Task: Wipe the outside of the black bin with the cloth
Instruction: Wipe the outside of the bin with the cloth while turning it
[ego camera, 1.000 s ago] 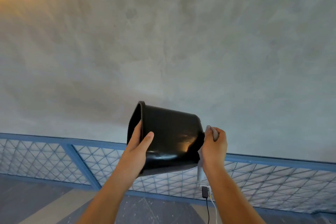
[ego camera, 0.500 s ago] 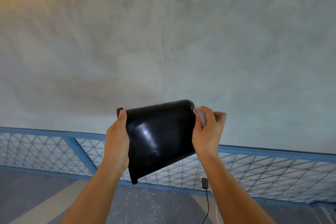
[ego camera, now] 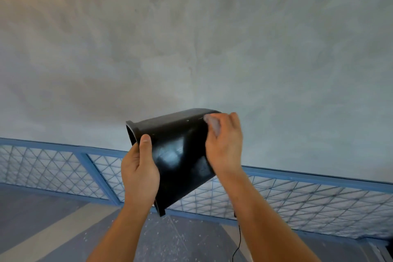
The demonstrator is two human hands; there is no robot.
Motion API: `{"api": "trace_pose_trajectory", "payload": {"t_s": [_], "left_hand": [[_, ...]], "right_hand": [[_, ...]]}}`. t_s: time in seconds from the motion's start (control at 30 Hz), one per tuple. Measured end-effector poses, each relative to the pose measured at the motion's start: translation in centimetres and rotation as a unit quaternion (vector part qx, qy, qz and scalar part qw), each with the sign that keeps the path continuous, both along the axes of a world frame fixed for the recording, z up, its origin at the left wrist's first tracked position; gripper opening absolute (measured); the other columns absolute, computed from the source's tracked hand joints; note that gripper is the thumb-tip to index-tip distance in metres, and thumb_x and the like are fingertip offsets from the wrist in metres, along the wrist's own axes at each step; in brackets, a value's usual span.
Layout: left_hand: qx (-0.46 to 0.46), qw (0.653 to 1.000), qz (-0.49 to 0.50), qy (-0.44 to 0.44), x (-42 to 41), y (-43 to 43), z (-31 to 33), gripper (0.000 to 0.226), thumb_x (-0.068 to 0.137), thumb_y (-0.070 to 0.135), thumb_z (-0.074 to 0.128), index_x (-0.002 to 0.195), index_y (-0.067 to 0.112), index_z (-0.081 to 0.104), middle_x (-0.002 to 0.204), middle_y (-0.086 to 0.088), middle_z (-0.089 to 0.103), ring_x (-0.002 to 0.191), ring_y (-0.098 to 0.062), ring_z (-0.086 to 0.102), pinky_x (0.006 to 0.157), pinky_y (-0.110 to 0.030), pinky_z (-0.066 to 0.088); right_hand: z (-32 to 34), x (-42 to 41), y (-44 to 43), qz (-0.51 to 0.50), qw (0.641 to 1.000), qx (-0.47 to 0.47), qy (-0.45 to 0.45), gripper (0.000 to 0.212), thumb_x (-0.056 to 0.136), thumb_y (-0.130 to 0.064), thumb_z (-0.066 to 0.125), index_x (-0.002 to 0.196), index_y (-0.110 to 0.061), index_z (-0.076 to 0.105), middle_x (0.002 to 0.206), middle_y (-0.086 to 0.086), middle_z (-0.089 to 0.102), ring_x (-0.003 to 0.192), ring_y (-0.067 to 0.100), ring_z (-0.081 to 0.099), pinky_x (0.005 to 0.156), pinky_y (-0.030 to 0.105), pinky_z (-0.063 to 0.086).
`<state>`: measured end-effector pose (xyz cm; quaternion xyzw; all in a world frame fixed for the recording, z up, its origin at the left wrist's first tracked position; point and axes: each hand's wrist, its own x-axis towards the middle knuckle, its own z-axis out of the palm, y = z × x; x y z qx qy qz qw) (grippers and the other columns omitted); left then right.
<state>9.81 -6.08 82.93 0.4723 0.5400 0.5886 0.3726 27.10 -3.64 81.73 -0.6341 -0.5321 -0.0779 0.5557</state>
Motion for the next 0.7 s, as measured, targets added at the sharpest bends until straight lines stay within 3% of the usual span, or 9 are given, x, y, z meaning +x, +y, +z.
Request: {"api": "trace_pose_trajectory", "payload": {"t_s": [0.07,0.1,0.2,0.3,0.4,0.47,0.5,0.6,0.7], "left_hand": [[0.008,1.0,-0.004,0.009,0.2,0.0,0.2,0.043,0.108,0.043,0.043,0.088,0.017,0.07,0.08,-0.007,0.068,0.064,0.0,0.06,0.06,-0.018,0.048],[0.01,1.0,-0.006,0.004,0.3,0.2,0.2,0.043,0.109,0.042,0.044,0.086,0.016,0.07,0.079,-0.008,0.069,0.065,-0.003,0.061,0.062,-0.021,0.049],[0.017,1.0,-0.01,-0.015,0.7,0.6,0.2,0.044,0.109,0.039,0.045,0.081,0.016,0.069,0.07,0.001,0.071,0.067,-0.007,0.065,0.064,-0.029,0.049],[0.012,1.0,-0.025,-0.013,0.2,0.6,0.3,0.043,0.109,0.041,0.044,0.087,0.017,0.072,0.075,0.004,0.074,0.071,-0.005,0.067,0.069,-0.029,0.049],[0.037,0.998,-0.031,0.041,-0.7,0.4,0.3,0.045,0.108,0.046,0.042,0.087,0.018,0.07,0.083,-0.001,0.072,0.074,-0.005,0.067,0.07,-0.031,0.05],[0.058,0.994,-0.047,0.08,-1.3,0.4,-0.2,0.053,0.105,0.056,0.041,0.084,0.015,0.067,0.077,-0.007,0.069,0.073,-0.017,0.067,0.067,-0.035,0.051],[0.066,0.992,-0.06,0.084,-1.4,0.4,-0.3,0.06,0.101,0.063,0.041,0.083,0.013,0.066,0.074,-0.009,0.067,0.073,-0.024,0.066,0.065,-0.036,0.05],[0.086,0.985,-0.114,0.094,-1.6,0.5,-0.6,0.075,0.091,0.08,0.04,0.083,0.011,0.066,0.071,-0.017,0.064,0.071,-0.036,0.064,0.063,-0.037,0.048],[0.161,0.961,-0.157,0.16,-1.4,0.5,-0.3,0.041,0.1,0.058,0.039,0.074,0.041,0.067,0.057,0.011,0.061,0.053,-0.007,0.059,0.054,-0.015,0.041]], "right_hand": [[0.1,-0.3,-0.4,0.012,0.998,-0.043,0.047,0.013,0.099,-0.022,0.061,0.109,-0.023,0.069,0.108,0.0,0.054,0.088,0.022,0.063,0.081,0.045,0.057],[0.2,-2.1,-1.0,0.042,0.998,-0.048,0.029,0.015,0.099,-0.026,0.058,0.111,-0.027,0.067,0.111,-0.003,0.054,0.091,0.022,0.063,0.08,0.041,0.057],[1.0,-7.5,-4.3,0.154,0.981,0.025,-0.111,0.024,0.092,-0.009,0.066,0.113,-0.021,0.066,0.106,-0.007,0.048,0.082,0.021,0.064,0.065,0.031,0.055],[0.4,-5.1,-3.1,0.108,0.985,0.033,-0.129,0.031,0.087,0.002,0.069,0.113,-0.016,0.071,0.109,-0.005,0.05,0.084,0.024,0.063,0.074,0.033,0.057],[0.3,1.2,-0.6,0.001,0.997,-0.019,0.075,0.018,0.096,-0.006,0.063,0.108,-0.015,0.072,0.11,0.006,0.058,0.092,0.017,0.059,0.094,0.028,0.05],[0.7,4.1,-0.3,-0.016,0.972,-0.077,0.22,0.011,0.102,-0.016,0.058,0.109,-0.016,0.067,0.115,0.003,0.056,0.094,0.008,0.056,0.088,0.008,0.043],[0.7,4.9,-0.3,-0.009,0.959,-0.103,0.264,0.012,0.104,-0.02,0.054,0.11,-0.018,0.064,0.115,0.0,0.059,0.097,0.009,0.058,0.083,0.006,0.041],[0.4,5.9,-0.9,0.035,0.91,-0.151,0.385,0.016,0.107,-0.027,0.048,0.113,-0.021,0.062,0.108,-0.005,0.067,0.104,0.01,0.063,0.083,0.02,0.046],[-0.4,6.3,-1.2,0.039,0.874,-0.163,0.455,0.012,0.103,-0.024,0.056,0.105,-0.021,0.067,0.104,0.001,0.071,0.102,0.017,0.066,0.091,0.034,0.053]]}}
